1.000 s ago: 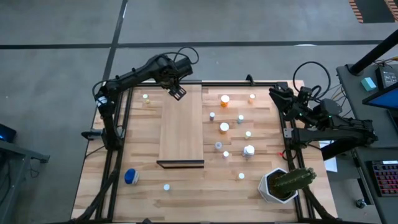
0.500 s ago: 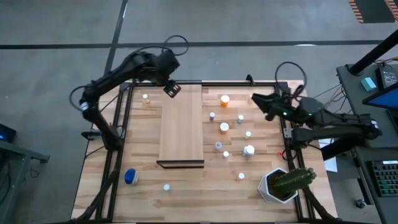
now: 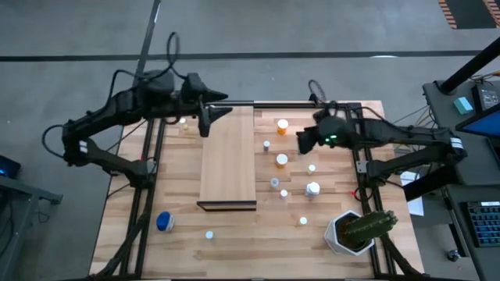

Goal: Pick and place medicine bottles onto shelf by color
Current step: Put the center orange capsule bottle on the shelf

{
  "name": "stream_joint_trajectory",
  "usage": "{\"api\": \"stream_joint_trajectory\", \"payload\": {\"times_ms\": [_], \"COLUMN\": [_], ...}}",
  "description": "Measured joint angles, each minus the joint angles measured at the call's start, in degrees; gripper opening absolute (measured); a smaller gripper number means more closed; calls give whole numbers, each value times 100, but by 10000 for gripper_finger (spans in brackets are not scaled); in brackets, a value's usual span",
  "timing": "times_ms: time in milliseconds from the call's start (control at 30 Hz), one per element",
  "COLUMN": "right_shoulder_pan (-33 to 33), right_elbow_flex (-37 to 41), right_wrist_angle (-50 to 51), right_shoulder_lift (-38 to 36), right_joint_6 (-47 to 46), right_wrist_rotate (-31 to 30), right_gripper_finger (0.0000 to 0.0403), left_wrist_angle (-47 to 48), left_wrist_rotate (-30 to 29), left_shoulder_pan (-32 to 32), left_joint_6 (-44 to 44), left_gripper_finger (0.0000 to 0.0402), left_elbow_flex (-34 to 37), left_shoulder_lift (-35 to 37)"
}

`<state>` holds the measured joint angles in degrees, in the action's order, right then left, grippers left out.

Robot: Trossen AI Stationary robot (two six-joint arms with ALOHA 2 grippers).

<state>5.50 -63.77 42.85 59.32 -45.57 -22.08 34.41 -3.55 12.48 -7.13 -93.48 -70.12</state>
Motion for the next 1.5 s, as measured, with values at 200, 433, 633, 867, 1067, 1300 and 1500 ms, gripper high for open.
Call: {"api": "stream_joint_trajectory", "payload": {"times_ms": [200,433,633,867,1067,1300,1500], "right_shoulder_pan": [42,151,193,208,151,202,318], "right_elbow_flex": [-628,-938,-1338,-1560,-1544,-1543,-1536], "right_wrist_angle": [1134,1476,2006,2271,2265,1946,1440], "right_shoulder_lift": [724,1546,2288,2817,3030,3271,3551], "right_joint_6": [-625,-1170,-1573,-1899,-2186,-2187,-2051], "right_wrist_rotate": [522,1410,1754,2401,2413,2215,1796], "right_gripper_finger": [180,194,258,321,331,330,330], "left_wrist_angle": [-1052,-1362,-1344,-1290,-1256,-1130,-1134], "left_wrist_rotate": [-1,-7,-7,-9,-10,-11,-14], "left_shoulder_pan": [-104,-98,-98,-98,-98,-98,-98], "left_joint_6": [-145,-147,-147,-145,-145,-101,-87], "left_gripper_finger": [208,208,208,208,208,208,208], "left_elbow_flex": [804,1135,1228,1349,1441,1445,1445], "left_shoulder_lift": [541,768,888,1138,1430,1617,1669]}}
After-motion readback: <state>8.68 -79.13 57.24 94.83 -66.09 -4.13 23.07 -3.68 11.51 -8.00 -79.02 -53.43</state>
